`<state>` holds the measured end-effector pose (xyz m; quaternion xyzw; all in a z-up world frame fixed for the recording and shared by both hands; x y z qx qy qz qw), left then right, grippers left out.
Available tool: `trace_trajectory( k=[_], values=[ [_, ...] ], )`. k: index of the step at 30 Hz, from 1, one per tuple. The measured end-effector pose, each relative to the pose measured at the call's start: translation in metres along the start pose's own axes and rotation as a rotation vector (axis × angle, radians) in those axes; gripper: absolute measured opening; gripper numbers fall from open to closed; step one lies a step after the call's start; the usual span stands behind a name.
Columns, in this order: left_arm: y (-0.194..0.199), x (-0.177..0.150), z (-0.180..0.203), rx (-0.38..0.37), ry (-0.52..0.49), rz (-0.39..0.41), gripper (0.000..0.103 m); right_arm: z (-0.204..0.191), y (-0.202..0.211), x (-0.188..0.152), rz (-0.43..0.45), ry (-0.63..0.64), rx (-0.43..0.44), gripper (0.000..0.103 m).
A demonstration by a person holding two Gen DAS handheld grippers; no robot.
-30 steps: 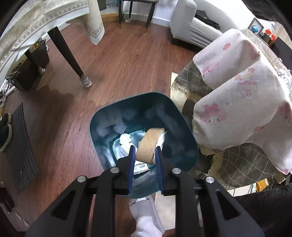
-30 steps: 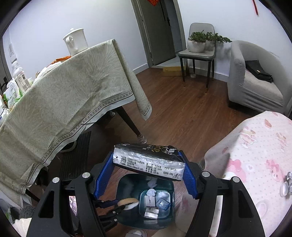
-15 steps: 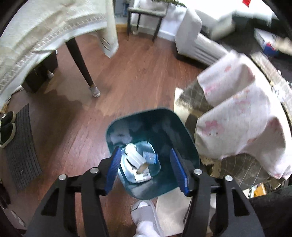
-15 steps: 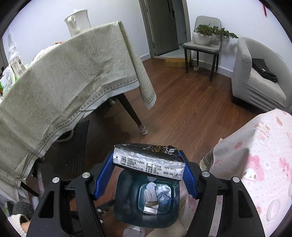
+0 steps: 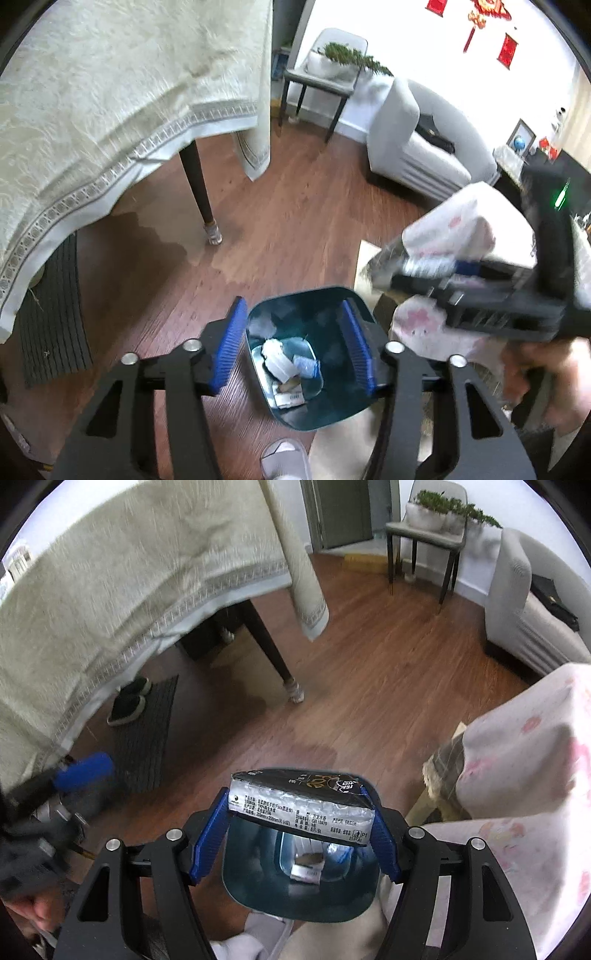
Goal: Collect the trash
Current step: 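Open the right tool over the bin to drop the black box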
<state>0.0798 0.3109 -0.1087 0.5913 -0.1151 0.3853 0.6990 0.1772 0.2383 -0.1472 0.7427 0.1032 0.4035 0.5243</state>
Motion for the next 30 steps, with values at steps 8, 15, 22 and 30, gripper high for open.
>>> trace_trajectory(
  k=[8, 15, 22, 30],
  values=[
    [0.015, 0.018, 0.011, -0.028, -0.015, 0.052, 0.038, -0.008, -0.04, -0.034, -0.114, 0.06, -0.013, 0.071],
    [0.024, 0.034, 0.024, -0.064, -0.01, 0.092, 0.038, -0.003, -0.054, -0.057, -0.182, 0.101, -0.039, 0.077],
    [0.029, 0.044, 0.041, -0.08, -0.015, 0.112, 0.038, 0.007, -0.043, -0.064, -0.178, 0.107, -0.042, 0.081],
    [0.032, 0.057, 0.072, -0.099, -0.042, 0.141, 0.038, 0.007, -0.013, -0.06, -0.115, 0.119, -0.012, 0.081]
  ],
)
Point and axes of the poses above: each gripper's, at about its wrist camera, not at the fingertips, and y roughly against the way its jaws point, z to its right, x to its top, the point moved 8 cm from there along -y, roughly the way its jaws point, and after that the axes turned 2 degrees about -x, right-handed, at the moved point
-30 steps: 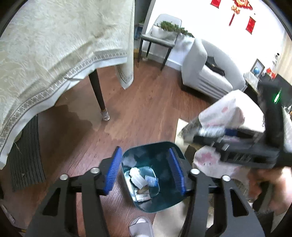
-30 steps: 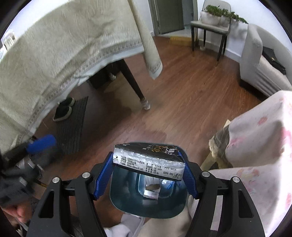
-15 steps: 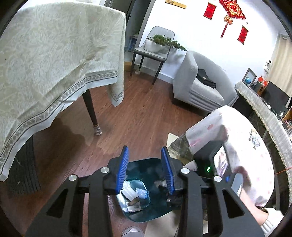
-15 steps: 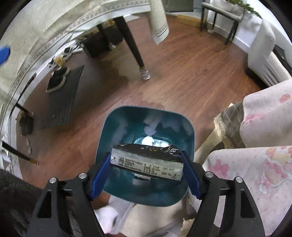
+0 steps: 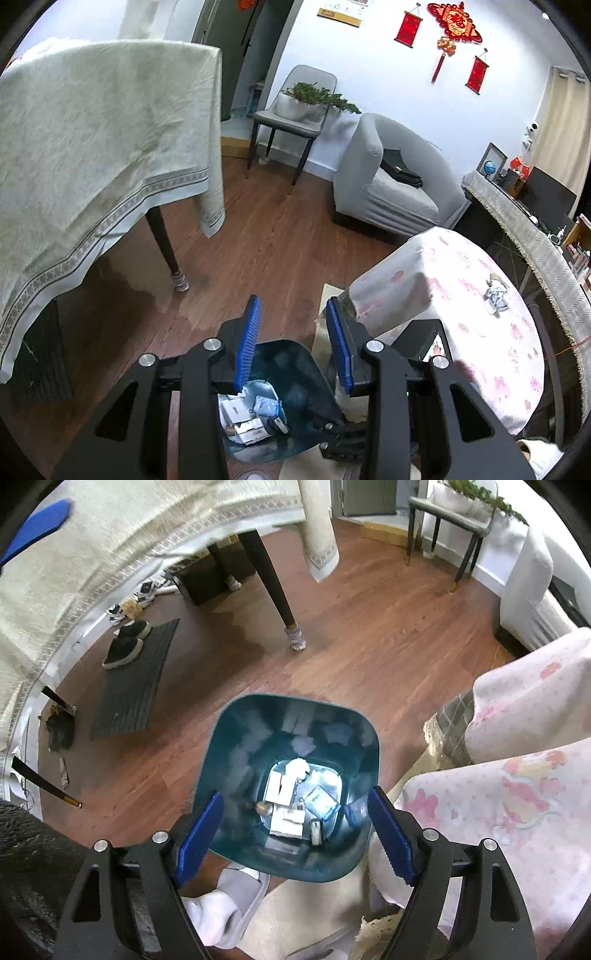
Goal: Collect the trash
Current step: 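Open the right tool over the bin to drop the black box, then move both tools back to the table and grasp the clear plastic lid with the left tool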
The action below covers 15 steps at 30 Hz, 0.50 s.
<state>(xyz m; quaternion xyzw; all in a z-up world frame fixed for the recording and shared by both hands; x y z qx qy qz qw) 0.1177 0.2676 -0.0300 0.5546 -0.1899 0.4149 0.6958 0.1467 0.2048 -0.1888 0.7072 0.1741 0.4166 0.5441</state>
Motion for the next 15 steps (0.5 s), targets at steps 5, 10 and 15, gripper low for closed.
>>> trace_trajectory(
  k=[5, 10, 15],
  values=[
    [-0.003, 0.007, 0.02, -0.01, -0.019, 0.014, 0.043, 0.001, 0.038, 0.012, 0.093, 0.006, 0.02, 0.075],
    [-0.001, 0.016, 0.036, -0.024, -0.023, 0.048, 0.051, 0.011, 0.073, 0.02, 0.17, -0.014, 0.029, 0.069],
    [-0.007, 0.021, 0.053, -0.039, -0.032, 0.062, 0.057, 0.032, 0.103, 0.026, 0.236, -0.038, 0.007, 0.068]
  ],
)
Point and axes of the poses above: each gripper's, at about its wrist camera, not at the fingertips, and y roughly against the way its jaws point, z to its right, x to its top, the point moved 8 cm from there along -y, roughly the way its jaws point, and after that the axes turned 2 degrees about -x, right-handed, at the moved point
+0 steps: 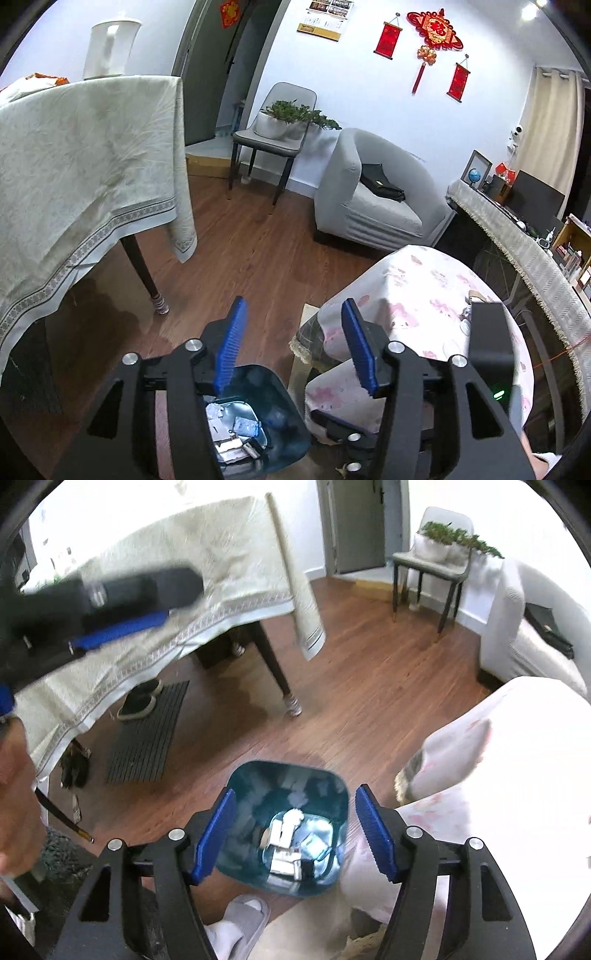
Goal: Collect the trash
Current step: 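Move both tools back to the table and grasp the clear plastic lid with the left tool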
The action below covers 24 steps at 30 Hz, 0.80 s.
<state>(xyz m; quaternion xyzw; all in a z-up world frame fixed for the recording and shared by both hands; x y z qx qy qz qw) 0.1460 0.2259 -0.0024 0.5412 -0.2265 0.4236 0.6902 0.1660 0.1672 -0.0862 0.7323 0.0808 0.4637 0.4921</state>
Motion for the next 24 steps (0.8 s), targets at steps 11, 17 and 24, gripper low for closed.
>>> trace_trajectory(
  k=[11, 17, 24],
  values=[
    [-0.029, -0.009, 0.042, -0.026, -0.051, -0.038, 0.068, 0.071, 0.046, -0.004, 0.084, -0.096, -0.103, 0.068],
    [-0.049, -0.02, 0.081, -0.07, -0.088, -0.082, 0.071, 0.12, 0.069, -0.014, 0.116, -0.181, -0.162, 0.075],
    [-0.077, -0.044, 0.131, -0.123, -0.165, -0.155, 0.075, 0.182, 0.108, -0.031, 0.176, -0.295, -0.233, 0.083]
  ],
)
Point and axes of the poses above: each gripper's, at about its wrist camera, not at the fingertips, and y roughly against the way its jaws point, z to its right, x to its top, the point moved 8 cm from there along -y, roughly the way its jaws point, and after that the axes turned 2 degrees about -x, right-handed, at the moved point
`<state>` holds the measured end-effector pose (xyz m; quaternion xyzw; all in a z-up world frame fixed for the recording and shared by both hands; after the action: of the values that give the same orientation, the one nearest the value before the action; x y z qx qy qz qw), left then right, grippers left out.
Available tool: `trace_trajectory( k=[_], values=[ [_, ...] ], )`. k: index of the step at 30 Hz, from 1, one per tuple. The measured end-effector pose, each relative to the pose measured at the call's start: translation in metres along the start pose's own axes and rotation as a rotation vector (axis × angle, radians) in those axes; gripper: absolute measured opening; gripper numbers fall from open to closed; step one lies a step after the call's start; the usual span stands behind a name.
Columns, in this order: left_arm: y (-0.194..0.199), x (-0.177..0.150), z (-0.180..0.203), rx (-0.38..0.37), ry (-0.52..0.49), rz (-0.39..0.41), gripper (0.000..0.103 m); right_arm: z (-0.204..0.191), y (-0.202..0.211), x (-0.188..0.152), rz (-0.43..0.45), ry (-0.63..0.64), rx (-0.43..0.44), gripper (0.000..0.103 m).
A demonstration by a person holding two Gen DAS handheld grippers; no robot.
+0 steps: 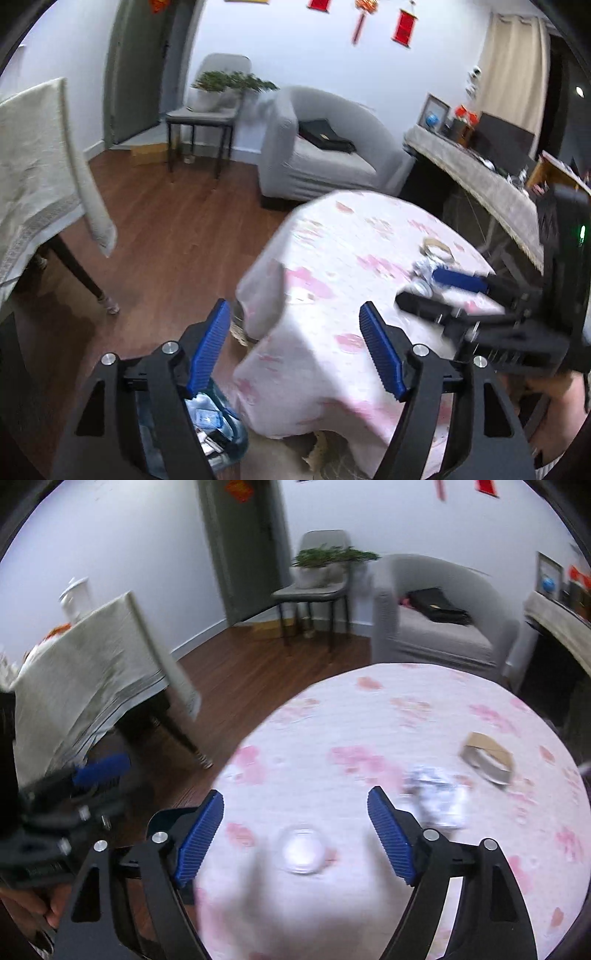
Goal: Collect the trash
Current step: 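Move both tools back to the table and grasp the clear plastic lid with the left tool, then grasp the crumpled white paper with the right tool while the left tool holds the lid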
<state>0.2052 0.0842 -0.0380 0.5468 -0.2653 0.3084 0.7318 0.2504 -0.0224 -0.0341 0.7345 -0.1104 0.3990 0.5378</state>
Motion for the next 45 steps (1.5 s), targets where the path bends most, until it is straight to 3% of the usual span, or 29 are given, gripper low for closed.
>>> trace_trajectory(
  k=[5, 16, 21, 27, 39, 45],
  values=[
    [-0.023, -0.007, 0.033, -0.006, -0.082, -0.029, 0.08, 0.051, 0.01, 0.002, 0.022, -0.081, -0.057, 0.086],
    [-0.081, -0.031, 0.08, -0.046, -0.185, -0.141, 0.08, 0.127, 0.02, -0.009, 0.025, -0.326, -0.048, 0.088],
    [-0.092, -0.034, 0.09, -0.043, -0.214, -0.148, 0.073, 0.135, 0.017, -0.011, 0.015, -0.331, -0.049, 0.088],
    [-0.096, -0.032, 0.091, -0.005, -0.231, -0.139, 0.042, 0.139, 0.015, -0.014, 0.004, -0.339, -0.047, 0.088],
    [-0.084, -0.027, 0.089, -0.042, -0.191, -0.122, 0.042, 0.119, -0.002, -0.005, -0.011, -0.311, -0.029, 0.088],
    [-0.076, -0.023, 0.084, -0.052, -0.177, -0.11, 0.042, 0.119, -0.018, -0.007, -0.033, -0.38, 0.01, 0.088]
  ],
)
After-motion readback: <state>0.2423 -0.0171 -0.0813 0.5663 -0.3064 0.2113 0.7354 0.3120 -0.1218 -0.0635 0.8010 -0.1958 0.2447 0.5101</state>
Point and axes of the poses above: each gripper's, at about its wrist camera, not at the fingertips, and y roughly against the way its jaws point, z to its right, x to its top, the point moved 8 cm from there along -y, roughly the way its jaws point, and after that the axes turned 2 degrees about -x, right-handed, at the moved point
